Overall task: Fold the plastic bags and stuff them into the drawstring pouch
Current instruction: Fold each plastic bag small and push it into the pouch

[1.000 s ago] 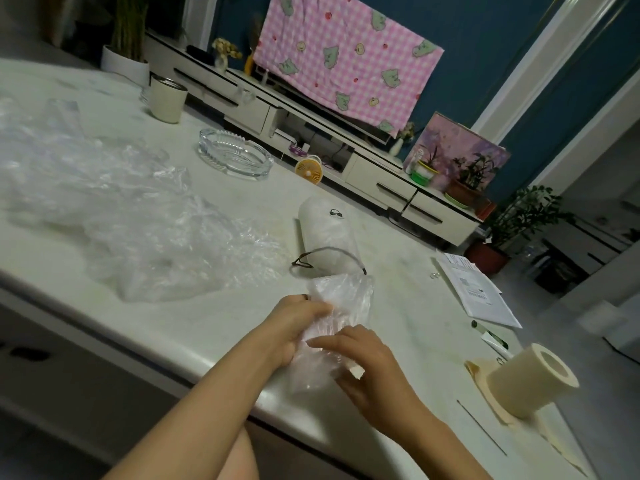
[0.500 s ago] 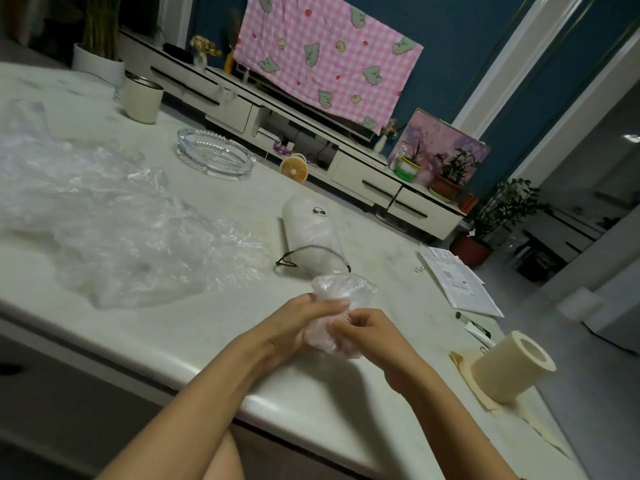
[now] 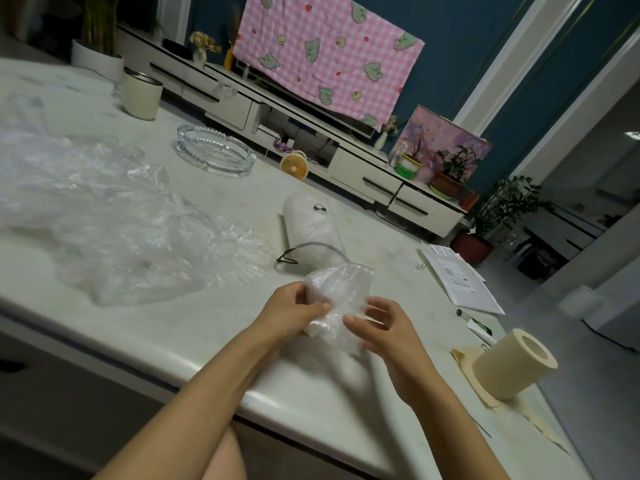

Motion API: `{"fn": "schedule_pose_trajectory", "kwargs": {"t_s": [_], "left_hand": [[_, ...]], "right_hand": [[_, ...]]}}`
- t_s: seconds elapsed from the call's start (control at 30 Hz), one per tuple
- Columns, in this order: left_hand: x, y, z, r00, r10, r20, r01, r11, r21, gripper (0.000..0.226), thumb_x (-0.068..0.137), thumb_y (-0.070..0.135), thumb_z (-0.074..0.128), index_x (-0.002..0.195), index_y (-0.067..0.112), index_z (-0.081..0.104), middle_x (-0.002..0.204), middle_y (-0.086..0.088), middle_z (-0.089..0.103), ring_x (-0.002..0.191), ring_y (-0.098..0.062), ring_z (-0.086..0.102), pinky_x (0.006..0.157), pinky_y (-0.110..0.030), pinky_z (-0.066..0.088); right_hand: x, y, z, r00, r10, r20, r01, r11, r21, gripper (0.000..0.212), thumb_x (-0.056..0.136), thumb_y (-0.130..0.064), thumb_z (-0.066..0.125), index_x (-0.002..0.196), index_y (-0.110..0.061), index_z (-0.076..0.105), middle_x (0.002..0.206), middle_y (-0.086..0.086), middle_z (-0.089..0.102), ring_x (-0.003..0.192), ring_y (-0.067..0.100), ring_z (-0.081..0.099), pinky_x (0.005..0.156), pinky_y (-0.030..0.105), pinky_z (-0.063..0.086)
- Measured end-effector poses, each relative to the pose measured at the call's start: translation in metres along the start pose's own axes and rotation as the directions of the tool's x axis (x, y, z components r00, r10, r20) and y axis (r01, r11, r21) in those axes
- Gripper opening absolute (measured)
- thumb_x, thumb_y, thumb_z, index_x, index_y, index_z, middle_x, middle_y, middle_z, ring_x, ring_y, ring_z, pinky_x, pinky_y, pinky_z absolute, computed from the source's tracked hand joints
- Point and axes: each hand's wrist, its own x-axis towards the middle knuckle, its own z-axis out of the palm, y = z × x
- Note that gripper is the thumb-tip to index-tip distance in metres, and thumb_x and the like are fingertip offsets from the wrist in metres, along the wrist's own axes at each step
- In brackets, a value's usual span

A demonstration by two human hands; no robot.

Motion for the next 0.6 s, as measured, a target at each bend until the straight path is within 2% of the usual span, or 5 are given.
{"fn": "schedule_pose_trajectory", "kwargs": {"t_s": [0.1, 0.17, 0.27, 0.43, 0.6], "left_hand": [[-0.003, 0.000, 0.001, 0.997, -0.023, 0.075, 0.024, 1.000, -0.004, 0.015, 0.084, 0.002, 0.065, 0.099, 0.006, 0.065, 0.093, -0.010, 0.069, 0.077, -0.019, 0.064, 0.064, -0.027, 0.050], [-0.004, 0.000, 0.001, 0.995, -0.041, 0.088, 0.042, 0.999, -0.012, 0.019, 0.083, 0.003, 0.066, 0.102, 0.006, 0.066, 0.098, -0.014, 0.069, 0.080, -0.022, 0.065, 0.069, -0.031, 0.050], [-0.005, 0.002, 0.001, 0.991, -0.083, 0.101, 0.086, 0.996, -0.030, 0.027, 0.076, 0.006, 0.068, 0.103, 0.001, 0.066, 0.087, -0.014, 0.065, 0.068, -0.019, 0.059, 0.052, -0.023, 0.046], [-0.006, 0.006, 0.004, 0.976, -0.169, 0.140, 0.187, 0.974, -0.126, 0.029, 0.084, -0.009, 0.045, 0.106, -0.006, 0.064, 0.079, -0.014, 0.062, 0.055, -0.015, 0.060, 0.046, -0.022, 0.049], [-0.005, 0.007, 0.008, 0.958, -0.273, 0.089, 0.284, 0.947, -0.153, 0.023, 0.084, 0.011, 0.044, 0.092, -0.001, 0.061, 0.083, -0.019, 0.062, 0.067, -0.025, 0.058, 0.048, -0.022, 0.047]], "right_hand": [[0.002, -0.008, 0.001, 0.974, 0.033, 0.225, -0.087, 0.969, 0.233, 0.059, 0.069, -0.024, 0.076, 0.122, -0.011, 0.054, 0.115, 0.013, 0.067, 0.103, 0.028, 0.066, 0.092, 0.043, 0.052], [0.002, -0.011, 0.004, 0.974, 0.001, 0.228, -0.063, 0.963, 0.263, 0.041, 0.078, -0.015, 0.073, 0.117, -0.008, 0.060, 0.112, 0.016, 0.068, 0.100, 0.029, 0.067, 0.087, 0.038, 0.054], [0.007, -0.011, 0.006, 0.987, 0.010, 0.162, -0.062, 0.945, 0.320, 0.023, 0.086, 0.004, 0.054, 0.105, -0.004, 0.065, 0.101, 0.017, 0.069, 0.090, 0.028, 0.066, 0.078, 0.036, 0.054], [0.013, -0.013, 0.005, 0.986, -0.022, 0.164, -0.016, 0.974, 0.228, 0.022, 0.075, 0.010, 0.050, 0.072, -0.003, 0.067, 0.091, 0.017, 0.068, 0.085, 0.032, 0.062, 0.073, 0.035, 0.049], [0.013, -0.010, -0.001, 0.971, -0.070, 0.228, 0.084, 0.995, -0.050, 0.042, 0.067, 0.013, 0.041, 0.051, -0.018, 0.065, 0.091, 0.013, 0.068, 0.081, 0.024, 0.060, 0.071, 0.029, 0.043]]}}
